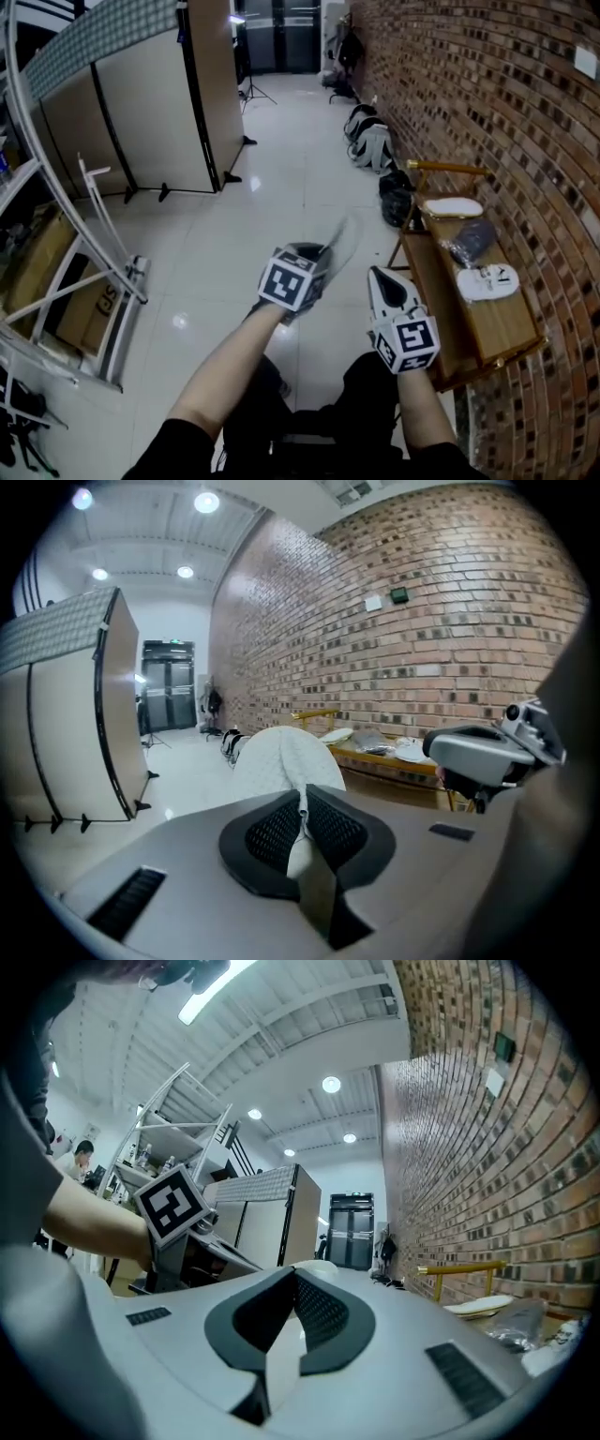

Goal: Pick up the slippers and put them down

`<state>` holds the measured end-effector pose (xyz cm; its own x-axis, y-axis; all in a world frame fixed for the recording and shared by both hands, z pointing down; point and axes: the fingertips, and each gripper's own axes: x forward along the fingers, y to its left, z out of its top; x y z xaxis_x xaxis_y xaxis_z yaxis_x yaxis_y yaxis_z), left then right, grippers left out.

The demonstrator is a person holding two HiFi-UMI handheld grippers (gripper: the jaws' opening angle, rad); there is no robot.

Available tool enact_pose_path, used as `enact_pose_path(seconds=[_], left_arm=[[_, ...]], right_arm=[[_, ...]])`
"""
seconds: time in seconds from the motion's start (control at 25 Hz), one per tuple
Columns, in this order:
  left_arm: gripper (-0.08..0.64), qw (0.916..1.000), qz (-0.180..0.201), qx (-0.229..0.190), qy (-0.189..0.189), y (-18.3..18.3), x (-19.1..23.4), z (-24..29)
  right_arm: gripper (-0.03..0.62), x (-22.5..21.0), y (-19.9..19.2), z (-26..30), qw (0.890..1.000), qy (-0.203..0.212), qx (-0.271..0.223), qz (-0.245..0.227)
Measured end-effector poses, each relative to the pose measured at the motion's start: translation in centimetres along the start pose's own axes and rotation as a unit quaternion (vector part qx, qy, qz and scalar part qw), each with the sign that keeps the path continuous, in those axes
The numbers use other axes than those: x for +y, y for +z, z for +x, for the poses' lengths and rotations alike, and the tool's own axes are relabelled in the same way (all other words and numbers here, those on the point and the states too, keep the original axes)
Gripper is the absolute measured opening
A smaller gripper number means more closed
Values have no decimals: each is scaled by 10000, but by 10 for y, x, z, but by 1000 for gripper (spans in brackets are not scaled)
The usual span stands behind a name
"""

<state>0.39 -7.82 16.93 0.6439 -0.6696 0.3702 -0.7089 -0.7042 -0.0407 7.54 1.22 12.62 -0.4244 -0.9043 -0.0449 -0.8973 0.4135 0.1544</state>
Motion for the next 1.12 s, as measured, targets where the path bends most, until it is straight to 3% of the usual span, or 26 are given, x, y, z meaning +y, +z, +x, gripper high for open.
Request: enact_pose_path(seconds=[0.16,0.4,0.64,0.88,1.12], left_arm=[[15,9990,-213,-16,401,-24,33,-7],[15,9962,-609,128,613,-66,63,12],[15,9936,-868,327,649,-113,80,44],[15,9873,-1112,518,1011,-182,107,81],[15,9843,-1198,875,960,-238,110,118]], right_arm=[[9,9,-13,28,9997,158,163,-4],[10,10,-51,59,9981,177,566,153],[10,3,-109,85,9940,217,1014,343],[9,-13,-183,93,9847,48,1608,677],[9,-26,-239,119,9783,129,1912,791]])
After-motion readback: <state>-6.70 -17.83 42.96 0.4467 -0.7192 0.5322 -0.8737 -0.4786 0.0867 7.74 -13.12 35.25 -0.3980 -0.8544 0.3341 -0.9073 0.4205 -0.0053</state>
